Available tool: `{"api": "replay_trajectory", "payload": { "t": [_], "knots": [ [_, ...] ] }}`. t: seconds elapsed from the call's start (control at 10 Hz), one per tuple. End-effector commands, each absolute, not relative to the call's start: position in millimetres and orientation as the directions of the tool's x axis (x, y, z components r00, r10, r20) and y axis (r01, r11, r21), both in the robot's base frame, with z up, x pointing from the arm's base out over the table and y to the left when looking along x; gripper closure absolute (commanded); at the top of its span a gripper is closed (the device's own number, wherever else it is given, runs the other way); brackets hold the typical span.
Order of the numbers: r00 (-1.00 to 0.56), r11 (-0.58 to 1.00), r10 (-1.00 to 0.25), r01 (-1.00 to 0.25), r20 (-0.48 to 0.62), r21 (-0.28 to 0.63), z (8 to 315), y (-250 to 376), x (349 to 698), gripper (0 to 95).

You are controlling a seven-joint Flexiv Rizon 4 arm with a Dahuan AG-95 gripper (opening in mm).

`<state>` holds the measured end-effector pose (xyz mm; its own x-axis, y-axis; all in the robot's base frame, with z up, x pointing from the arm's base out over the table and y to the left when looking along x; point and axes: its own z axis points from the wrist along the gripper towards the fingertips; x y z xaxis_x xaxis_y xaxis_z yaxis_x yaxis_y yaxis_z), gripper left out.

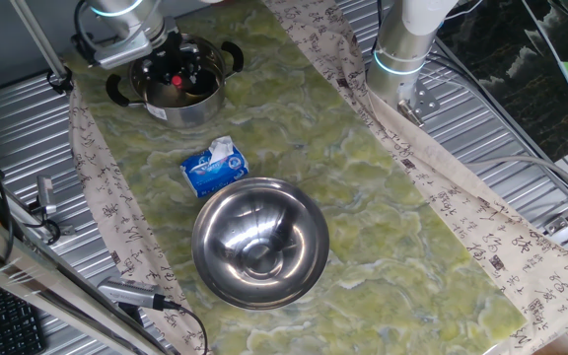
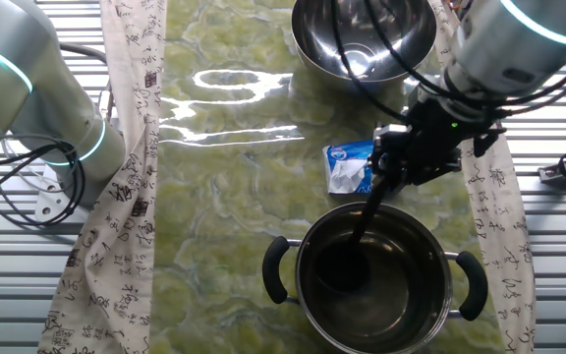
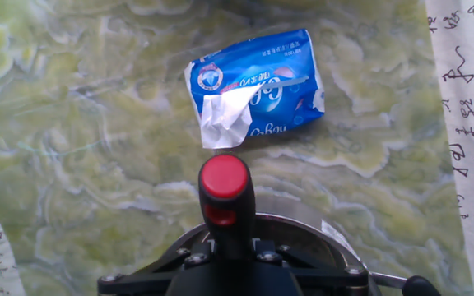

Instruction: Scoop water with a large spoon from one bowl to another

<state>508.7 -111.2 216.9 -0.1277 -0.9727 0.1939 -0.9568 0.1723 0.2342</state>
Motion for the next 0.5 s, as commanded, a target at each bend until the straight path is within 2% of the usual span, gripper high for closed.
{"api": "replay_trajectory", "payload": {
  "t": [0.1, 0.5],
  "knots": [
    [-0.129, 0.177, -0.970, -0.955, 0.204, 0.239, 219.0, -110.9, 507.0, 95.0],
    [-0.136, 0.189, -0.966, -0.952, 0.221, 0.241, 227.5, -107.8, 503.1, 95.0]
  ]
}}
